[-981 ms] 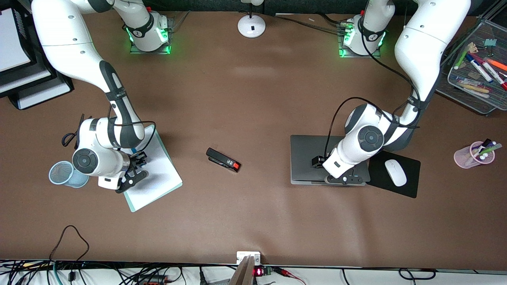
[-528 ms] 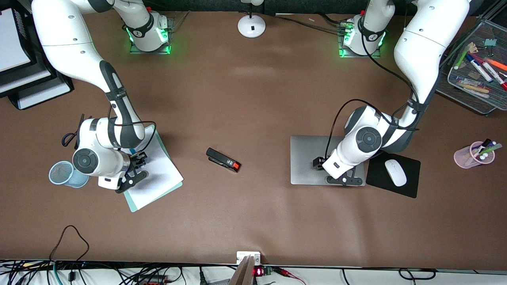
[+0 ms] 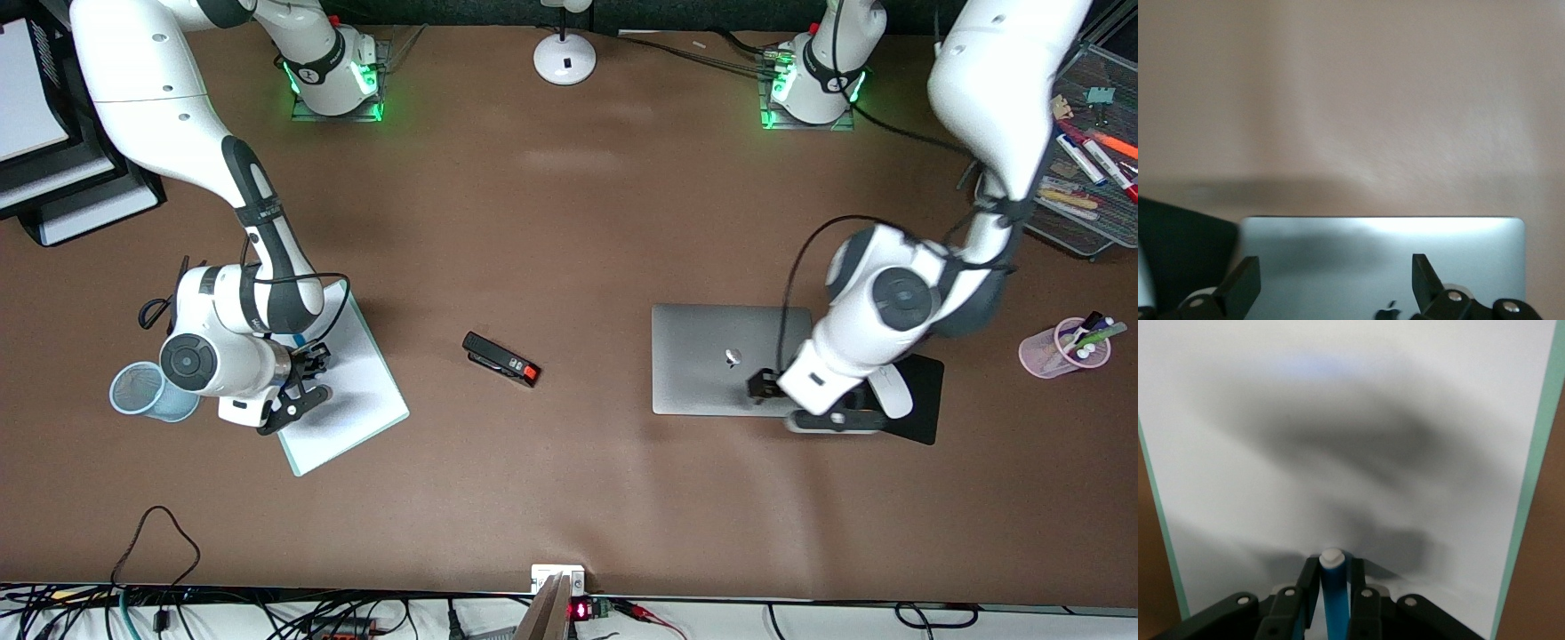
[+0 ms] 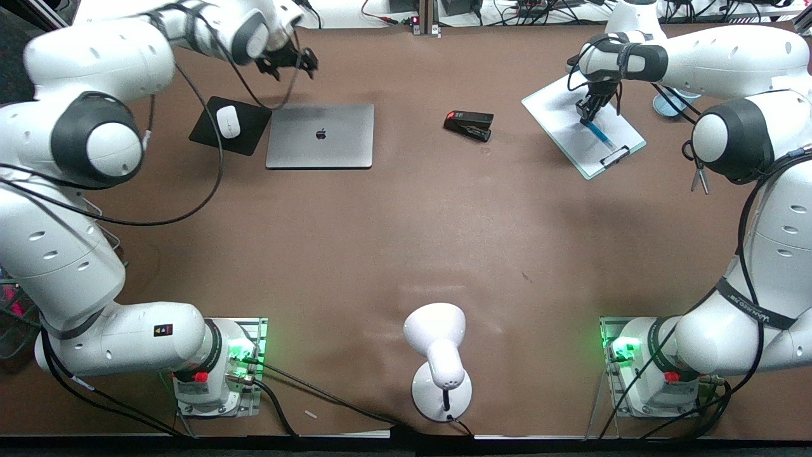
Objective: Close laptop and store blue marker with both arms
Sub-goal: 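Press the laptop lid shut with the left gripper and lift it away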
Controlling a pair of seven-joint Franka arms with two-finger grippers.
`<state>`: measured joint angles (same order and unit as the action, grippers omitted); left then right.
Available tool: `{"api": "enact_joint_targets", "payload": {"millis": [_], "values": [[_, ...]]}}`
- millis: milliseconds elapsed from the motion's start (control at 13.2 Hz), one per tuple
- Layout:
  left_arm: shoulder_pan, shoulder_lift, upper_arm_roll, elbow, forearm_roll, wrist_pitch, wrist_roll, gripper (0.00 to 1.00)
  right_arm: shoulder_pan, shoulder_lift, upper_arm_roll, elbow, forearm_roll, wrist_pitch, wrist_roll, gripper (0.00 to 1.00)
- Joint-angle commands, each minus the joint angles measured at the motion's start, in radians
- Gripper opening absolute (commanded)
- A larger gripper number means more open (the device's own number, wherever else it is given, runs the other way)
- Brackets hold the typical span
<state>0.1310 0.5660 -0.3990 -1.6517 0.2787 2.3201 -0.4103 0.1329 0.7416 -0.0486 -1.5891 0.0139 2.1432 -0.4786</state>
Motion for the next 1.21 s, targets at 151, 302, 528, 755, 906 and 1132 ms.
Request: {"api": "enact_joint_targets", "payload": {"millis": [151, 302, 528, 755, 906, 1132], "values": [[0.090, -0.138, -0.014, -0.001, 0.011, -0.079, 0.028, 1.00, -0.004, -0.004, 0.001, 0.003, 0.018, -0.006, 0.005, 0.14], [0.096, -0.147, -0.018, 0.083, 0.008, -0.225, 0.047, 1.00, -0.004, -0.002, 0.001, 0.001, 0.018, -0.006, 0.005, 0.11], [0.098, -0.149, -0.018, 0.212, -0.036, -0.413, 0.099, 1.00, -0.015, -0.007, 0.001, 0.001, 0.018, -0.008, 0.006, 0.02], [0.160, -0.164, -0.023, 0.311, -0.069, -0.598, 0.102, 1.00, -0.012, -0.027, -0.001, 0.017, 0.018, -0.014, 0.000, 0.00], [0.162, -0.175, -0.023, 0.398, -0.104, -0.738, 0.104, 1.00, -0.009, -0.079, -0.002, 0.066, 0.015, -0.081, -0.003, 0.00], [0.165, -0.216, -0.021, 0.451, -0.118, -0.804, 0.215, 1.00, -0.021, -0.149, -0.010, 0.185, 0.003, -0.259, -0.037, 0.00]]}}
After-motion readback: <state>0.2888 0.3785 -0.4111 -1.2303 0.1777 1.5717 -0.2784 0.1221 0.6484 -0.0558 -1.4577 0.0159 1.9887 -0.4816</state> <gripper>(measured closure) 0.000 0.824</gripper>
